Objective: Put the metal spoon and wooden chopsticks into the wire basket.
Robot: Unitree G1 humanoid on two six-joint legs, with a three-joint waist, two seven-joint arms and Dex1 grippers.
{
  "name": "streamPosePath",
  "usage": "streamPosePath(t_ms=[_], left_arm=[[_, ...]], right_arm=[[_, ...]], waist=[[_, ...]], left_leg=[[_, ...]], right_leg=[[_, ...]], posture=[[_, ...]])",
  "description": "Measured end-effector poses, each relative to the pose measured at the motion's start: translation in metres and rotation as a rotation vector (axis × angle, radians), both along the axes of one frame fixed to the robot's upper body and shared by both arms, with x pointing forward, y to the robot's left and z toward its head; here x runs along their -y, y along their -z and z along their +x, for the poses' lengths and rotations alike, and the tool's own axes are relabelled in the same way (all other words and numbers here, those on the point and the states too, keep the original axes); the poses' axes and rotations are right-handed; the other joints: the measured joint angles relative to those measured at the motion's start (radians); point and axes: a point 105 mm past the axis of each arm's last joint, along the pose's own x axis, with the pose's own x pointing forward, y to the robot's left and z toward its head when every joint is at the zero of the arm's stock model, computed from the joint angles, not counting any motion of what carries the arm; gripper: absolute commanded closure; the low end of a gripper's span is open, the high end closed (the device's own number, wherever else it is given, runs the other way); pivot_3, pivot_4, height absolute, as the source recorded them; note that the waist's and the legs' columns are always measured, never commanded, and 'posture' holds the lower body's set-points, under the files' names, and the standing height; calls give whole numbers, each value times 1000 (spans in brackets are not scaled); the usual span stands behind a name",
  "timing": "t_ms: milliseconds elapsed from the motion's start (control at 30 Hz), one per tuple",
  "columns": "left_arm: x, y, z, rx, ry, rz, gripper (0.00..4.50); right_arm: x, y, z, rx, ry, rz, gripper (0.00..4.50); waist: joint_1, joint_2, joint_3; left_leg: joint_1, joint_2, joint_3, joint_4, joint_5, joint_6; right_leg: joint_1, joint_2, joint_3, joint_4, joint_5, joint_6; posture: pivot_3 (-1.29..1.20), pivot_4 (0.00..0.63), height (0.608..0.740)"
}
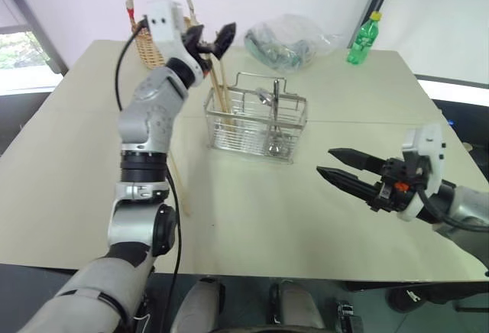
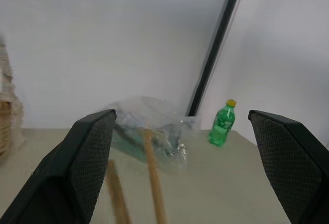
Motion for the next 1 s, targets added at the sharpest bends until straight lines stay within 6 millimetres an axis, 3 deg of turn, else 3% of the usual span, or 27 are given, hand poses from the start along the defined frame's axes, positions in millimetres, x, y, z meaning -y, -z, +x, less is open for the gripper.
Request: streamPosePath(t_ms=[133,200,267,333,400,467,567,667,733,1000], left_arm=[[-55,-41,-3,14,-180,-53,77],[-89,-47,-2,-52,-341,-59,77],[-114,-25,3,-198,-470,-43,77],[-127,24,9,-423,-547,0,77],[-128,71,10,-616,-559,41,77],[-116,104,8,-756,-517,55,77],[-92,133,3,-900,-426,62,77],[-80,165,-8,-1024,-370,89,77],[-76,178,-13,-1075,-354,103,77],[-71,182,-21,-1118,-376,113,77]], right_arm=[[-2,0,3,5,-14,-3,2126],[-4,1,4,3,-25,2,2126],[-5,5,5,-7,-33,13,2126],[-9,9,5,-14,-50,8,2126],[-10,12,6,-16,-57,6,2126],[-11,13,7,-17,-63,6,2126],[-14,11,7,-2,-84,5,2126],[-14,12,7,-3,-87,2,2126],[-13,13,7,-8,-86,2,2126],[-12,22,4,-46,-68,21,2126]], waist=[[0,0,0],[1,1,-1],[2,2,-1],[6,2,-1],[6,-1,0],[4,-5,1],[1,-4,1],[-3,-3,1],[-3,-3,1],[2,0,-1]], left_leg=[[0,1,0,0,0,0],[1,1,-1,-1,0,0],[2,0,-1,-1,0,0],[2,-1,-2,0,0,0],[1,-1,-2,1,0,0],[0,-1,-3,1,0,0],[0,-1,-2,-1,0,-1],[0,0,-1,-2,0,-1],[0,0,-1,-1,0,-1],[1,0,0,0,0,-2]], right_leg=[[0,1,0,0,0,0],[1,1,0,0,0,0],[1,1,0,1,0,0],[2,1,0,1,0,0],[1,1,0,1,0,0],[0,1,0,1,0,0],[0,1,0,1,0,0],[-2,1,1,1,0,0],[-2,1,1,2,0,0],[0,0,1,1,0,0]], posture=[[0,150,661],[0,150,661],[0,150,661],[0,150,661],[0,150,661],[0,150,661],[0,150,661],[0,150,661],[0,150,661],[0,150,661]])
